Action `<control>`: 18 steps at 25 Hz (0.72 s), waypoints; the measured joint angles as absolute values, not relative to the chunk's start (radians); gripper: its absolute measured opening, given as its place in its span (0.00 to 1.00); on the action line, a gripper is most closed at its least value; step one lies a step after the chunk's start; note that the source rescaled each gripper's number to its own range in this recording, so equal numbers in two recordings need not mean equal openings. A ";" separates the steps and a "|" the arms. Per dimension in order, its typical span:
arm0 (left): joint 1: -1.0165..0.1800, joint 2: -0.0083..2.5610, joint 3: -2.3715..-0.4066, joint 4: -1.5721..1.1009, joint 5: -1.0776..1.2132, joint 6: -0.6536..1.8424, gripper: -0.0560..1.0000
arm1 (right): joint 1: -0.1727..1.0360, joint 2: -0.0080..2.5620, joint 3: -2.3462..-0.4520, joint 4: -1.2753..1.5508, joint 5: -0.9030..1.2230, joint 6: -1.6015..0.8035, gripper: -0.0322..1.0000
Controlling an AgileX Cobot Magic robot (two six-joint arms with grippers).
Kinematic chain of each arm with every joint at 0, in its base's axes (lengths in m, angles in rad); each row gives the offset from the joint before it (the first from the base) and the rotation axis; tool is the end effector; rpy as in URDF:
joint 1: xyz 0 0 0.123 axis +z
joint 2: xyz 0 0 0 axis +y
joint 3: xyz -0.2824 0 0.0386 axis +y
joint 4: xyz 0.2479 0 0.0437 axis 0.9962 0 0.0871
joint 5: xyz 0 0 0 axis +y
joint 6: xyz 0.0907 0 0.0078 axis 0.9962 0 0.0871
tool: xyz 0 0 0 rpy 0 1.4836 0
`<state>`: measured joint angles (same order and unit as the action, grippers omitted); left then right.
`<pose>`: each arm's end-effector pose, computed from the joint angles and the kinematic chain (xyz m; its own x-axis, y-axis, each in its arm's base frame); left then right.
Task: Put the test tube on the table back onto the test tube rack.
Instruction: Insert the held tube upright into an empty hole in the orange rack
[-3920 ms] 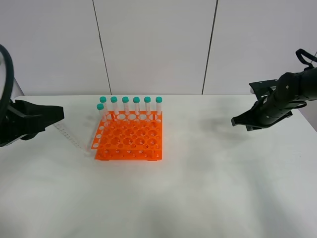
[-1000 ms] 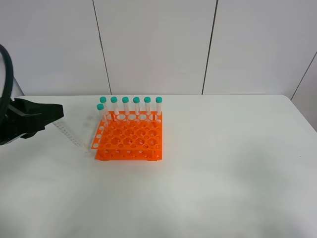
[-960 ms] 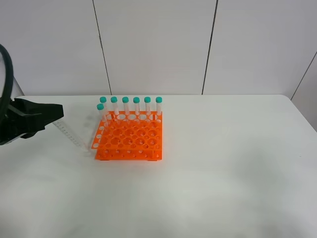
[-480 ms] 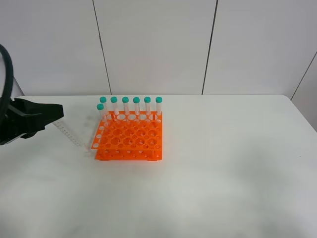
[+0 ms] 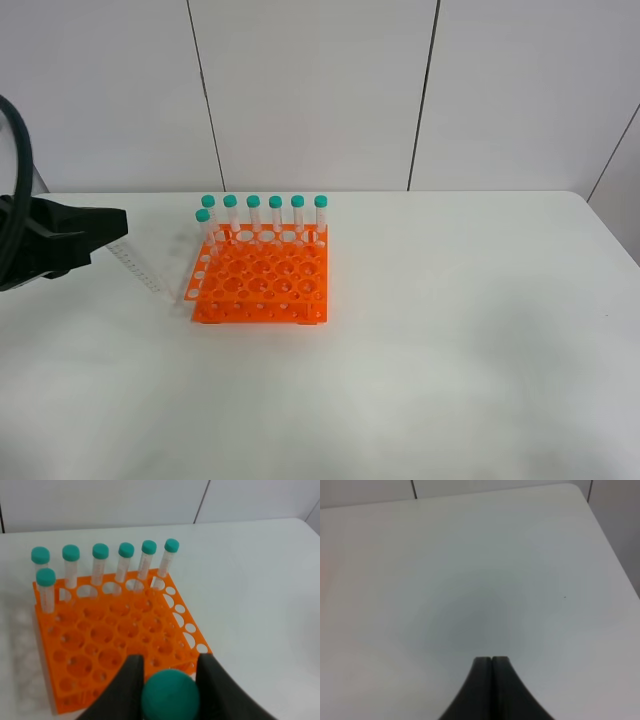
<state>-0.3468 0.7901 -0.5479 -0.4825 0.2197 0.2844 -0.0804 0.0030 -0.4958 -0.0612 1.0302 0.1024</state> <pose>0.1519 -0.0647 0.3026 -0.3970 -0.0544 -0.9162 0.3596 0.9092 -0.2098 -0.0031 -0.0045 0.2786 -0.4229 0.1050 -0.9001 0.1576 0.9866 0.0411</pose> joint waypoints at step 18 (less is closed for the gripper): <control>-0.347 0.921 -0.548 -0.478 0.187 0.420 0.06 | -0.080 0.003 -0.496 -0.061 1.030 0.102 0.03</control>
<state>-0.3468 0.9206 -0.5479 -0.4775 0.1868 0.4197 -0.0804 0.0030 -0.4958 -0.0612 1.0302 0.1024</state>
